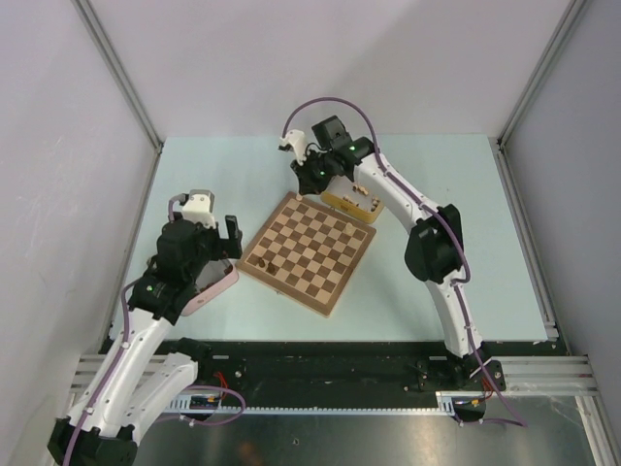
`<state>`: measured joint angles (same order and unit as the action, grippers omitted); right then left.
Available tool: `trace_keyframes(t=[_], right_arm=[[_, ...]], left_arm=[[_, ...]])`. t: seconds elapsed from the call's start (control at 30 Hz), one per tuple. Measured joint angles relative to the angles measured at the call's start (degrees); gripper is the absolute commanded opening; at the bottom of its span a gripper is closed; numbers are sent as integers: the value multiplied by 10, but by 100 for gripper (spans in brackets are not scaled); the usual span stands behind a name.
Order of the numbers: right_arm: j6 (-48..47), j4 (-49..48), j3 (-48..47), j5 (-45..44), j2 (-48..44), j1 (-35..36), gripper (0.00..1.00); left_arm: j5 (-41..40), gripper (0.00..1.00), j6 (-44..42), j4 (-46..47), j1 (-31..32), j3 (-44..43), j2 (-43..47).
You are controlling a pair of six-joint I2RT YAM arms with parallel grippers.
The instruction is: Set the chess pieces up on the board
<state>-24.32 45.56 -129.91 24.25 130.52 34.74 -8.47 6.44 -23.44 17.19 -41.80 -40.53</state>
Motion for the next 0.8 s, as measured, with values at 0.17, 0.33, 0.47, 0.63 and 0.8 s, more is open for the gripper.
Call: trace_keyframes(t=[0.17,0.33,0.47,0.63,0.8], right_arm=[[0,-1,-2,2,10,0,0],[0,0,-5,4,23,-11,0],[-4,1,-6,0,39,-16,0],[-14,7,-6,-14,50,-16,0],[-26,7,-6,-32,51,-10,1]], left_arm=[[-12,100,-5,3,-1,0,-3],[-14,100,-5,2,-2,1,-9],[-14,100,-5,3,-3,1,-9],[-14,100,-6,3,-3,1,-9],[-14,100,-9,3,-4,1,-9]])
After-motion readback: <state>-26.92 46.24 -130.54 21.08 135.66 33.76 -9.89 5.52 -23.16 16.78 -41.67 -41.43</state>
